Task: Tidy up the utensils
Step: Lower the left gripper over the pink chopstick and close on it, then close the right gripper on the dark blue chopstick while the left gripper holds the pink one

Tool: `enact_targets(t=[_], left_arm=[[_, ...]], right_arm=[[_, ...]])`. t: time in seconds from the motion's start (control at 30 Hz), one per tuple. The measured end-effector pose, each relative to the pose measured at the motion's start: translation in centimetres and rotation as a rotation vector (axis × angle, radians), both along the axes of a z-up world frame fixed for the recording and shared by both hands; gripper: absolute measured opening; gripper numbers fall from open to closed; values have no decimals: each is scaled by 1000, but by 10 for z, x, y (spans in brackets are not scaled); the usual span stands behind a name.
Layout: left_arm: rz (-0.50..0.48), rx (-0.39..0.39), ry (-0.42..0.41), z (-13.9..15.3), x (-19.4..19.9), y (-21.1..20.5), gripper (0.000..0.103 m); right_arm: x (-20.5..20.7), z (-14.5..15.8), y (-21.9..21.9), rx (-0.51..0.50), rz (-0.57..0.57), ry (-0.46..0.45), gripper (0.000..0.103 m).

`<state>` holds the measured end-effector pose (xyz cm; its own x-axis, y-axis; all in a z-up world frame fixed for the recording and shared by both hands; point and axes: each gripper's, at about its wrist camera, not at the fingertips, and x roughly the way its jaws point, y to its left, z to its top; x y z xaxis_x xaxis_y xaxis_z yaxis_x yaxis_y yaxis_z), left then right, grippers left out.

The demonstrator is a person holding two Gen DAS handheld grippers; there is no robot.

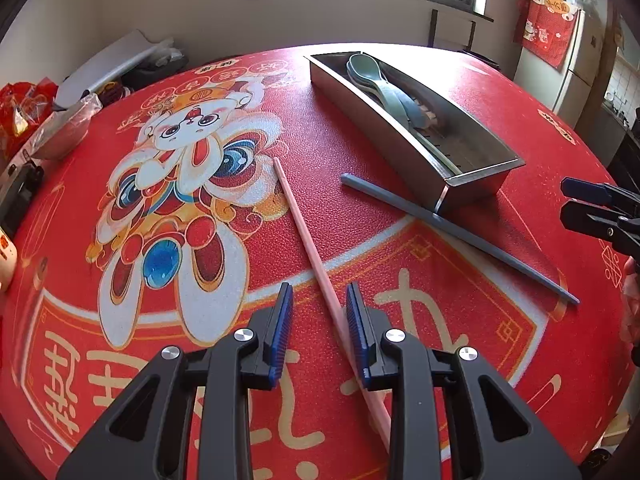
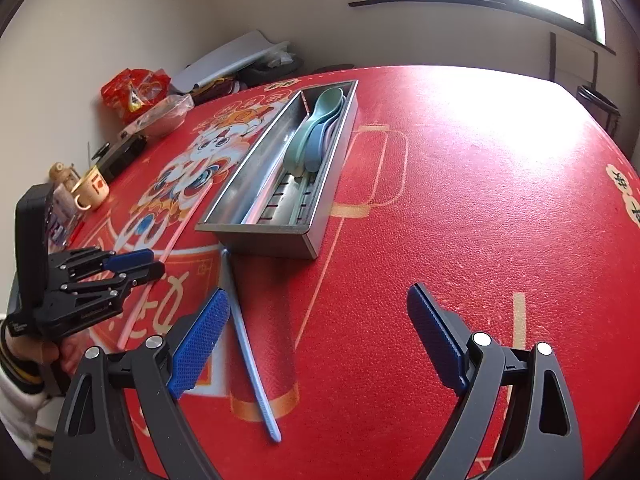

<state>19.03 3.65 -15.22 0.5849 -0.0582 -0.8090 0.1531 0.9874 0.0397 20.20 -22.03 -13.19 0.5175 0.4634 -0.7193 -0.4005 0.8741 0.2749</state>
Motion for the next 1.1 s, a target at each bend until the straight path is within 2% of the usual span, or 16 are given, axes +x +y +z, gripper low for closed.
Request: enact_targets(t=[0.13, 0.27, 0.33, 0.53, 0.57, 0.6, 0.67, 0.7, 1.03, 1.1], left_arm=[[4, -38, 10, 0, 12, 5, 27], [-1, -28, -3, -1, 18, 2, 26], [-30, -36, -5, -1, 15, 2, 10], [7, -79, -14, -1, 3, 27, 6], [14, -92, -13, -1, 1, 33, 6], [19, -99, -13, -2, -1, 37, 6], [24, -101, -12, -1, -7, 44, 6], [24, -103, -10, -1, -9, 48, 6], [48, -110, -19, 0, -27, 76, 6], [46, -129, -23, -1, -28, 80, 6]], right_arm=[[1, 0, 6, -14, 5, 5, 87], [0, -1, 13, -20, 14, 14, 87], [-2, -2, 16, -8, 38, 28, 87], [-8, -5, 34, -63, 93, 18, 85], [-9, -5, 39, -81, 100, 14, 71], [-9, -6, 43, -101, 107, 17, 65], [-8, -8, 51, -123, 120, 24, 59], [-8, -10, 55, -137, 127, 29, 51], [-6, -15, 97, -253, 191, 11, 26], [-5, -14, 103, -257, 206, 16, 16]])
